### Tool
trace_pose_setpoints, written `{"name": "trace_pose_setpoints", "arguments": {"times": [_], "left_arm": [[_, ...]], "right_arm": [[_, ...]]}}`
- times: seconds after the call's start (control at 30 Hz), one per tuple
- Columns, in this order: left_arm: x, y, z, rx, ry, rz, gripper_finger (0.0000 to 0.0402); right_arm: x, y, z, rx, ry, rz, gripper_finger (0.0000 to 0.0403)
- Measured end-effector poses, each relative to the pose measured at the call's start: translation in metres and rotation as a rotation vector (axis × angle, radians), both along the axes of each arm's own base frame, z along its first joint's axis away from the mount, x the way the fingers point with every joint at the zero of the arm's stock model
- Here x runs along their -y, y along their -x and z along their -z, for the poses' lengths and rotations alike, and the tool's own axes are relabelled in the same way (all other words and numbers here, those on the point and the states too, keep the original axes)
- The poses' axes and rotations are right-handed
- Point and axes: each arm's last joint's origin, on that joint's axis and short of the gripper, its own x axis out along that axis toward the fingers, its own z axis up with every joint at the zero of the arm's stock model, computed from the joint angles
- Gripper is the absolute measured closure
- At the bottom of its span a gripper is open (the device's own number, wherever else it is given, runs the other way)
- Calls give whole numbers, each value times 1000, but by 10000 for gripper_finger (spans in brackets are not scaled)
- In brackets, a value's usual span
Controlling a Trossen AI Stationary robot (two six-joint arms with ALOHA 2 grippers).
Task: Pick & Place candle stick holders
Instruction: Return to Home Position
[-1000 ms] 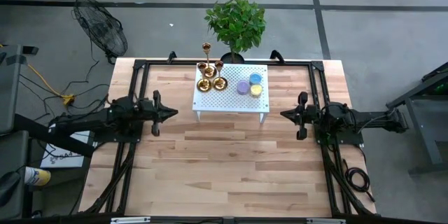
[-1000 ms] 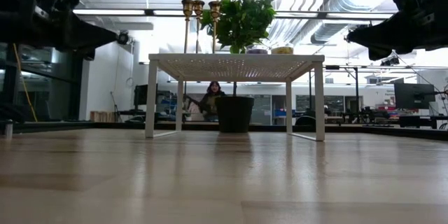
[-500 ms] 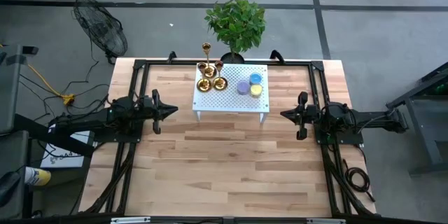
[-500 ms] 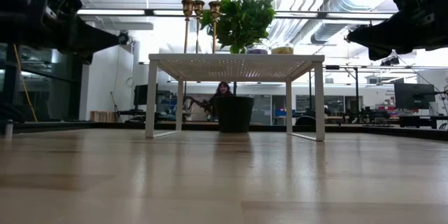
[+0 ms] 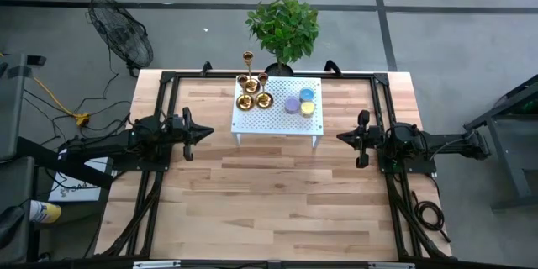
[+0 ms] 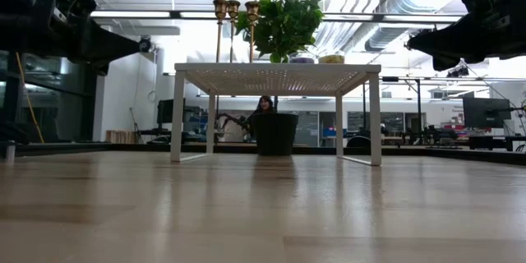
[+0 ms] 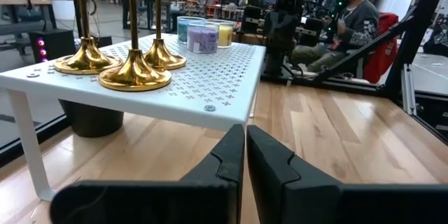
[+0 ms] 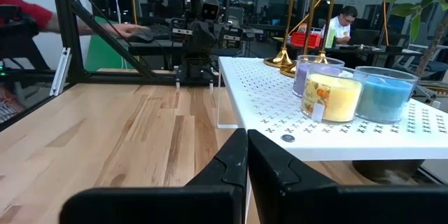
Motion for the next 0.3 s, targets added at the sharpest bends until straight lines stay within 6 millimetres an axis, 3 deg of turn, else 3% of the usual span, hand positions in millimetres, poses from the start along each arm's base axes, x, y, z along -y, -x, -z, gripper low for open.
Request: {"name": "trace_pose_setpoints", "arguments": {"times": [0.3], "left_arm": [[0,0,0,0,0,0,385]], "right_arm": [[0,0,0,0,0,0,397]]}}
